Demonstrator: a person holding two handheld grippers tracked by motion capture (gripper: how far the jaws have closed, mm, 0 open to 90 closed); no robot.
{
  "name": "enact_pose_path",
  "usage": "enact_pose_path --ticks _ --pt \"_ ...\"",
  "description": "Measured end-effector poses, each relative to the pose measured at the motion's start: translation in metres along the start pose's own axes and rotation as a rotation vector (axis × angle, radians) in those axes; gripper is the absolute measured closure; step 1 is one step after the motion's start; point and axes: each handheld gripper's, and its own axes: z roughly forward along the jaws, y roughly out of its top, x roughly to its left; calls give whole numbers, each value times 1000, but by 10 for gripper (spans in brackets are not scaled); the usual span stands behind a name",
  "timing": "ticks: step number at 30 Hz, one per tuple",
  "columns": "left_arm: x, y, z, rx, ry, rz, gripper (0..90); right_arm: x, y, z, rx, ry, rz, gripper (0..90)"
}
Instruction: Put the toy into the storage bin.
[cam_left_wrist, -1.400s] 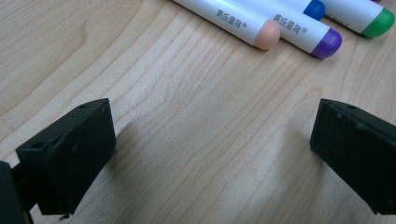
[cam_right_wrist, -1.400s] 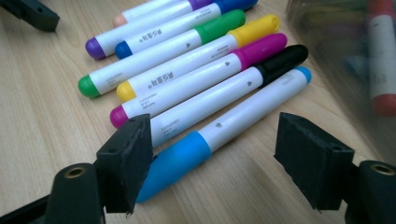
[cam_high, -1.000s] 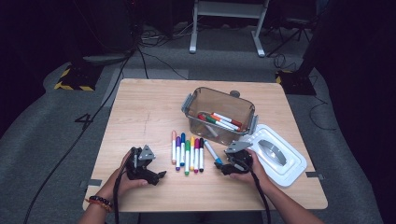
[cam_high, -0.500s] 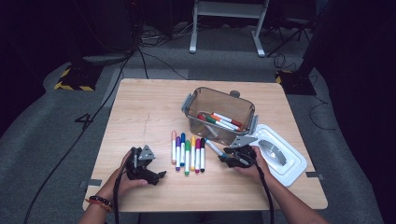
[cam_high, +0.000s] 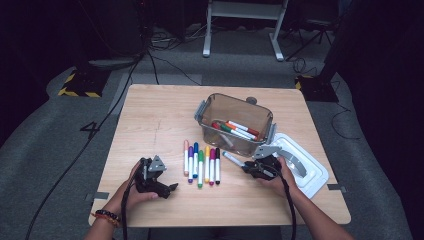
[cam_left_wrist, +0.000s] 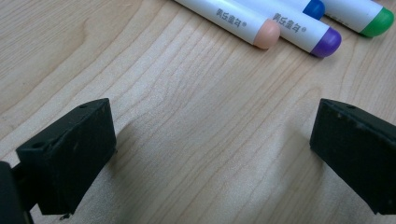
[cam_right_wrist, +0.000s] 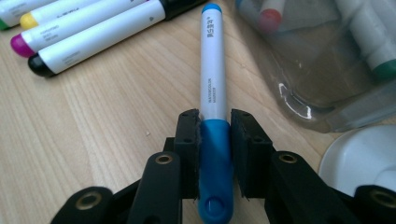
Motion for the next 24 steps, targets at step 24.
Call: enact_pose_path --ticks 24 --pt "0 1 1 -1 -2 -4 4 10 -1 -43 -51 47 -78 740"
